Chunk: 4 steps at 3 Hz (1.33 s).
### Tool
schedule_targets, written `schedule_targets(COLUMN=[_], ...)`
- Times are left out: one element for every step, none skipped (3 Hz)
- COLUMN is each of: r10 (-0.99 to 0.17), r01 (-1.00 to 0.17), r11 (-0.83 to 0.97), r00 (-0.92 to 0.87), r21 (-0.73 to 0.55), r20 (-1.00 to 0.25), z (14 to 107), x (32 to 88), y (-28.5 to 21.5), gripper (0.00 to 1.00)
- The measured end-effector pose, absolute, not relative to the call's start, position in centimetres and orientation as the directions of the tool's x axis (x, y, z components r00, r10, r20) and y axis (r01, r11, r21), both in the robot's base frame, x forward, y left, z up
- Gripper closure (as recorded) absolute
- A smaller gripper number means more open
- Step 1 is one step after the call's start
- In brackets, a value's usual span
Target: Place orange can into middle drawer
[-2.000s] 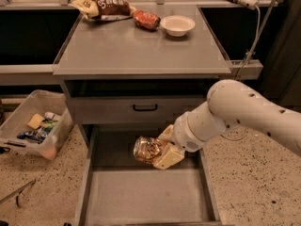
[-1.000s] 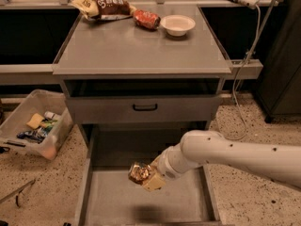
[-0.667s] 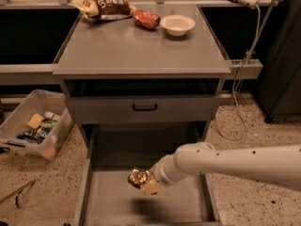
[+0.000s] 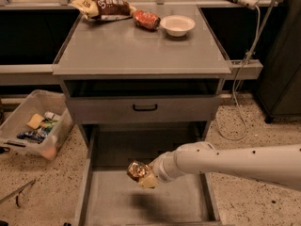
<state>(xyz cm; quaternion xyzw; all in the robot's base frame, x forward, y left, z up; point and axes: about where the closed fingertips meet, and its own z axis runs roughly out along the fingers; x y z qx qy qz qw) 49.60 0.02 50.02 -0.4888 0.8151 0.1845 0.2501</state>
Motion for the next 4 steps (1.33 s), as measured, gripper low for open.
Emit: schedule_targets(r10=[-0.704, -0.707, -0.710, -0.710], r01=[-0.888, -0.879, -0.874, -0.875], r11=[0.455, 0.471, 0.478, 0.469], r00=[-0.407, -0.427, -0.446, -0.454], r21=[0.069, 0.076, 0.094, 0.119], r20=[-0.582, -0.563, -0.545, -0.538], z=[48.4, 44.8, 41.2, 39.4], x=[49.3, 50.8, 52.4, 52.7], y=[0.6, 1.7, 4.0, 5.1], gripper=[1.00, 1.00, 1.00, 1.00])
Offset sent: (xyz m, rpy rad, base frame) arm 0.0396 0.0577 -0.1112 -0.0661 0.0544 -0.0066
